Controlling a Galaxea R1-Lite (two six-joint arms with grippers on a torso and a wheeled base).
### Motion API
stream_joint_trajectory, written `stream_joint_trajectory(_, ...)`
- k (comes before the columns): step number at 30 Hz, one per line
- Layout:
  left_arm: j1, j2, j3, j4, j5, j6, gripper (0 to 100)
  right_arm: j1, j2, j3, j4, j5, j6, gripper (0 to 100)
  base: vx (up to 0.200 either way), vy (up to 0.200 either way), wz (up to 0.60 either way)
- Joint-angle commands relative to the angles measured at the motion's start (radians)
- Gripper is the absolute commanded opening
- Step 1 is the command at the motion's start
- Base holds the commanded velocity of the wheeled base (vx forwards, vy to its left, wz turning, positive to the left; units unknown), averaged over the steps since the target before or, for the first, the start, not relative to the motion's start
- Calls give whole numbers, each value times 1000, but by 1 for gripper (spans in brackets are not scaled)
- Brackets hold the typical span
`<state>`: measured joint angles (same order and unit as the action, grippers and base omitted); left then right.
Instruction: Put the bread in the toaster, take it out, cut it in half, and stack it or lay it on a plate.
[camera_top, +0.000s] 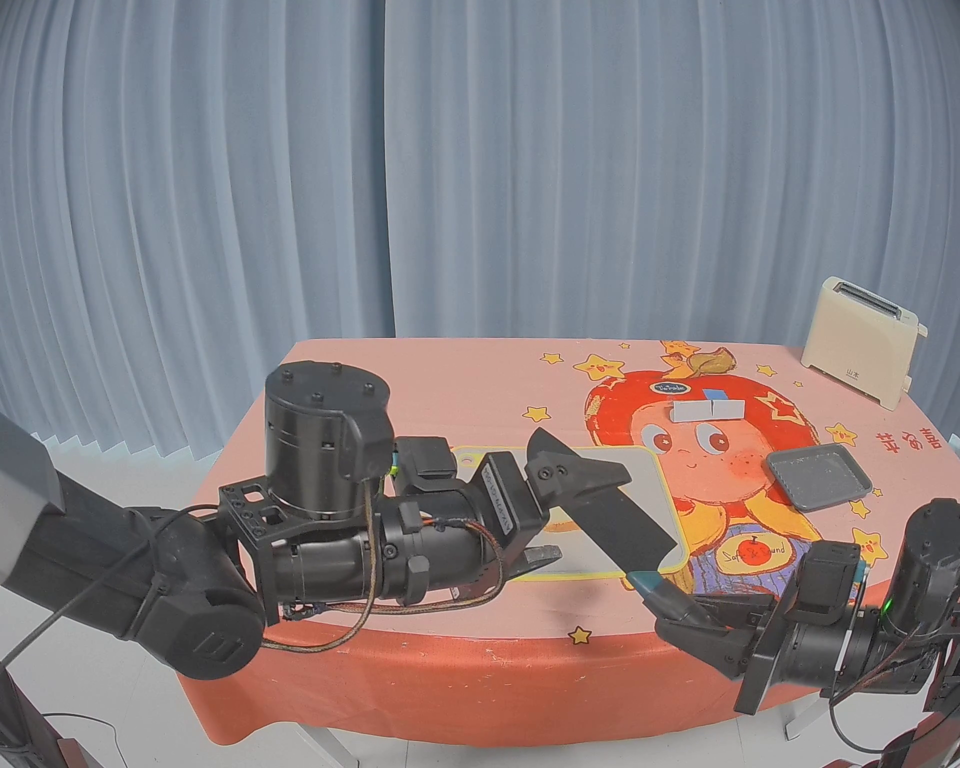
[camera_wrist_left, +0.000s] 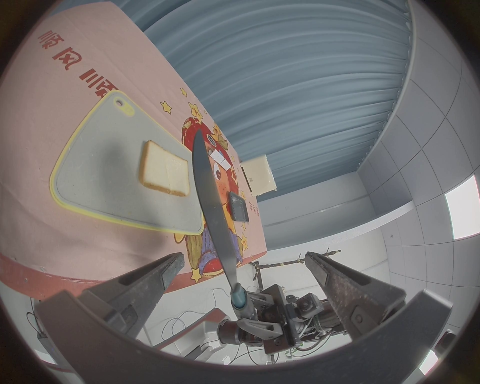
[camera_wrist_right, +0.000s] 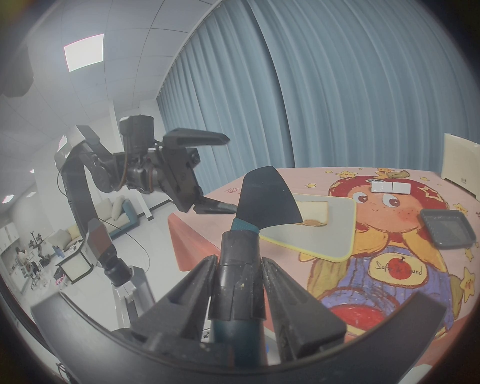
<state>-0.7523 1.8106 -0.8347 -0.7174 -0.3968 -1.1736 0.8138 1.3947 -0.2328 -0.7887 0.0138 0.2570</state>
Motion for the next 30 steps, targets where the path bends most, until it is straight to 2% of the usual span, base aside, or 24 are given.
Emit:
stream_joint_trajectory(1,-9,49,-1,-11,1,6,100,42,7,-7,-1,3,27,0,0,0,0)
stream_joint_trajectory(5,-7,62,-4,-79,4,-1,100,51,9,-5,-1,3,34,0,0,0,0)
stream_joint_trajectory(9,-7,67,-15,-88,9,-1,100,51,7,-3,-1,3,34,0,0,0,0)
stream_joint_trajectory(10,-7,73,-15,-89,9,2,0,51,7,-3,-1,5,33,0,0,0,0)
stream_joint_trajectory(30,-1,85,-43,-88,10,0,0,51,1,-5,-1,-2,27,0,0,0,0)
